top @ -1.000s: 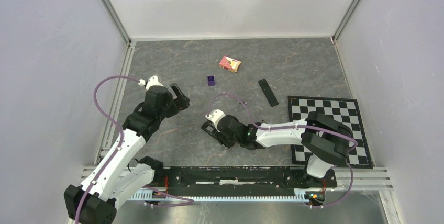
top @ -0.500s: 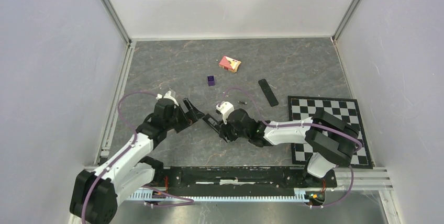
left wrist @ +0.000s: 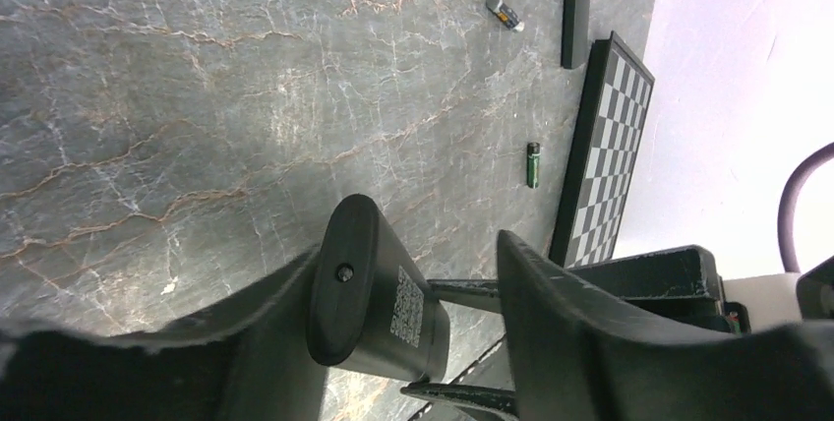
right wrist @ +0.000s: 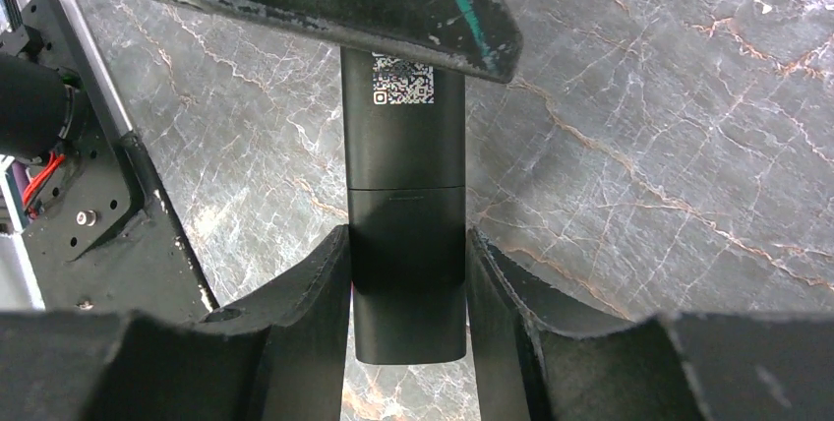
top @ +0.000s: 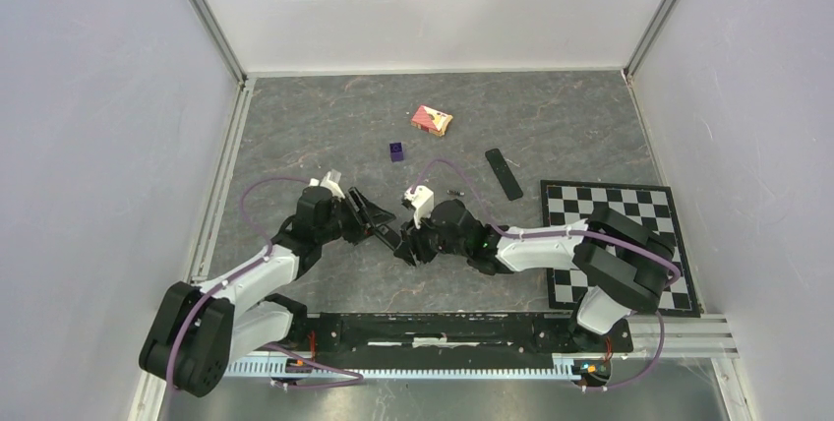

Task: Load the batteries into the remote control
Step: Pick up the remote control from the center of the board, then remove the battery cover from the remote control.

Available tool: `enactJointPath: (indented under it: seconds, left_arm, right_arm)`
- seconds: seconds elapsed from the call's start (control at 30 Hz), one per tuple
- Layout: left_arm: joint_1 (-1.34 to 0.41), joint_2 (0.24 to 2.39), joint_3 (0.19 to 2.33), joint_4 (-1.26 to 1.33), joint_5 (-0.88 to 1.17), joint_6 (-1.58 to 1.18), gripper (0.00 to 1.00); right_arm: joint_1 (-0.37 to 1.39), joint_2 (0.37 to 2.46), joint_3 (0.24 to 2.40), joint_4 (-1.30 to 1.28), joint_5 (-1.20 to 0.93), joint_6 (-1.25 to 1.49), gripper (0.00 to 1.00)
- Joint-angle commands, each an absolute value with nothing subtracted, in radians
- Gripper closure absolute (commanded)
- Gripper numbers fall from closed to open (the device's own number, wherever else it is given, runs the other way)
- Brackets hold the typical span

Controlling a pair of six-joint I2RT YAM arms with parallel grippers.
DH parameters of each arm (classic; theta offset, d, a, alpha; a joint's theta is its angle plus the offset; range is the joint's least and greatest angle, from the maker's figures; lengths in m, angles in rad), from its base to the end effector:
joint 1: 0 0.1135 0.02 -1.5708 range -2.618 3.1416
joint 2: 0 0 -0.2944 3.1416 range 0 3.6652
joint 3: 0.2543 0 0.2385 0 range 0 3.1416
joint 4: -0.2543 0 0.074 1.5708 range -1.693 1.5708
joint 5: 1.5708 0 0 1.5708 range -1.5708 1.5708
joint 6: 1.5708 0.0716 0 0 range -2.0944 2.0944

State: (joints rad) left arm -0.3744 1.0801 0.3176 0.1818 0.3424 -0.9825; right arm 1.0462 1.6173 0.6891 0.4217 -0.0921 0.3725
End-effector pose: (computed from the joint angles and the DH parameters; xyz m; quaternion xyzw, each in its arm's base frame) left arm 0.1847 -0.0984 0.1795 -0.1824 0.8515 -0.4105 0.2704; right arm 0.1682 0.3037 0.1883 -0.3065 0.8047 0.3602 0.3588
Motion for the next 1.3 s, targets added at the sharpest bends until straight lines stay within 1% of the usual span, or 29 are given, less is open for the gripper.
enactJointPath:
  seconds: [0.0,0.13,0.17,0.23,0.27,0.3,0.33,0.37,0.4,0.43,0.5,0.6,0.67,0.77,0.87,1.03,1.13,1.27]
  left_arm:
    - [-0.370,1.087,0.304,0.248,0.394,-1.030,0.42]
    - [-0.370,1.087,0.298,0.260,0.414,-1.050,0.60]
    - [-0.370,1.089,0.298,0.265,0.418,-1.053,0.67]
    - [-0.370,1.100,0.303,0.281,0.429,-1.060,0.84]
    - [-0.370,1.109,0.308,0.288,0.441,-1.063,0.93]
    - [-0.371,1.118,0.315,0.294,0.452,-1.060,0.98]
    - [-0.371,1.126,0.325,0.296,0.460,-1.056,0.98]
    - [-0.371,1.132,0.331,0.304,0.467,-1.050,0.98]
    - [-0.369,1.135,0.342,0.310,0.470,-1.039,0.98]
    - [-0.369,1.139,0.355,0.309,0.472,-1.027,0.98]
    - [-0.369,1.145,0.387,0.311,0.480,-1.005,0.98]
    - [-0.368,1.151,0.443,0.325,0.508,-1.006,0.98]
    - [-0.368,1.149,0.475,0.347,0.534,-1.037,0.98]
    - [-0.367,1.138,0.515,0.373,0.550,-1.083,0.98]
    - [-0.368,1.126,0.538,0.401,0.557,-1.125,0.98]
    - [-0.367,1.110,0.539,0.500,0.555,-1.229,0.98]
    - [-0.367,1.094,0.537,0.537,0.548,-1.262,0.98]
    - [-0.368,1.071,0.541,0.548,0.529,-1.278,0.98]
  right_arm:
    - [1.027,1.616,0.725,0.465,-0.122,0.396,0.67]
    - [1.012,1.618,0.740,0.453,-0.120,0.388,0.67]
    - [1.010,1.619,0.742,0.453,-0.122,0.382,0.67]
    - [1.002,1.618,0.751,0.450,-0.136,0.367,0.65]
    - [0.995,1.617,0.756,0.447,-0.157,0.357,0.61]
    - [0.981,1.617,0.768,0.434,-0.193,0.344,0.55]
    - [0.965,1.612,0.770,0.427,-0.218,0.339,0.48]
    - [0.949,1.597,0.765,0.427,-0.245,0.337,0.33]
    - [0.929,1.581,0.757,0.427,-0.271,0.336,0.22]
    - [0.911,1.556,0.747,0.427,-0.297,0.337,0.12]
    - [0.877,1.493,0.711,0.447,-0.337,0.363,0.03]
    - [0.812,1.395,0.633,0.533,-0.381,0.516,0.02]
    - [0.776,1.358,0.600,0.548,-0.356,0.655,0.02]
    - [0.750,1.312,0.523,0.681,-0.317,0.881,0.02]
    - [0.750,1.299,0.478,0.813,-0.274,1.055,0.02]
    - [0.750,1.327,0.434,1.057,-0.230,1.255,0.02]
    - [0.752,1.350,0.442,1.145,-0.223,1.318,0.09]
    - [0.752,1.379,0.462,1.202,-0.217,1.373,0.22]
